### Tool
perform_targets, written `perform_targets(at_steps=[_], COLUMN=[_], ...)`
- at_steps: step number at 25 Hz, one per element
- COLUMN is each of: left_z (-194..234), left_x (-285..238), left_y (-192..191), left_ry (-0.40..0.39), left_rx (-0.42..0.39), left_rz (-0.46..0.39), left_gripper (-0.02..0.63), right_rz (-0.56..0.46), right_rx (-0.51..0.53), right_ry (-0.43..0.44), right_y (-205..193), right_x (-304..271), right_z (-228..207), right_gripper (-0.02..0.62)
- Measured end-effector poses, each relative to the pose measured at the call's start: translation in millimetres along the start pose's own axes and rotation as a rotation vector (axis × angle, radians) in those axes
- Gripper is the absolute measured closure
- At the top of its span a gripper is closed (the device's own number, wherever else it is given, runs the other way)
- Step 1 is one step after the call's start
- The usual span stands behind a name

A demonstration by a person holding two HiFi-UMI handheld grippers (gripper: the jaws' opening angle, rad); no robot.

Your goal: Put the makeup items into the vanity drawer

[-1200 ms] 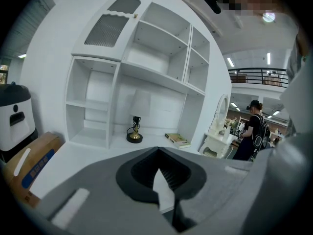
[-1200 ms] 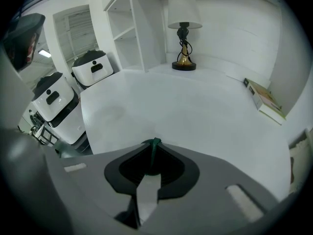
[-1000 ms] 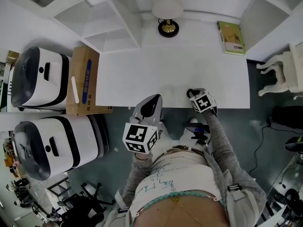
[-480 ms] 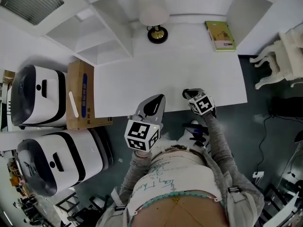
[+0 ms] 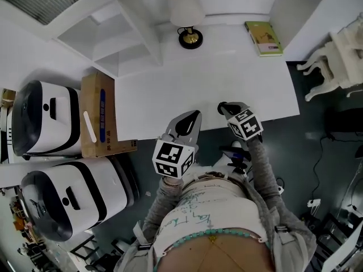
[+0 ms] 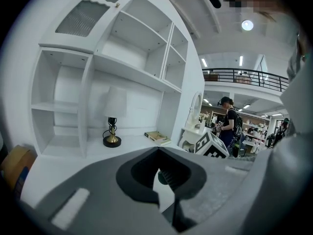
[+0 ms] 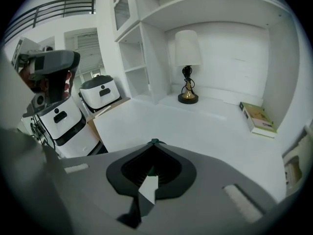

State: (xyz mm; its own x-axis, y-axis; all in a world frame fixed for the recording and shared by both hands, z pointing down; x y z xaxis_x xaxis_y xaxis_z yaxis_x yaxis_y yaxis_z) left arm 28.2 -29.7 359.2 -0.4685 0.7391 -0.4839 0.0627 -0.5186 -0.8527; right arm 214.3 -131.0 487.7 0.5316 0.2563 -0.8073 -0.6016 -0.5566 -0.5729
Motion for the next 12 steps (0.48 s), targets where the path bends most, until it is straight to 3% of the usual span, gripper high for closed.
perform_targets(at_steps=[12], left_z=[21.0], left_x=[31.8], left_y=[-29.2], left_ry=[0.086], left_rx=[0.048], left_rz=[-0.022], left_gripper=[0.604], right_rz=[-0.145], right_rx=[0.050], right_ry=[0.039], right_y=[33.2], right_x=[32.0], right_z=[54.7], right_gripper=[0.568])
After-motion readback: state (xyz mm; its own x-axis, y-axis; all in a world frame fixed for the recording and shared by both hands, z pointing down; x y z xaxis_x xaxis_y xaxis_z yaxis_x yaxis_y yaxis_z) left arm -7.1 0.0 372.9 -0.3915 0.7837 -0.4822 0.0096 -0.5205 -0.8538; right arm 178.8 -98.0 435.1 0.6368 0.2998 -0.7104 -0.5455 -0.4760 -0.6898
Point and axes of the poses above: the fingertips, and each gripper's own axes: x backward along the fingers, z to its left, y out of its top, the point moved 10 cm from there along x, backward along the fingers, and after that the axes turned 9 degrees about z, right-handed, at the moved point
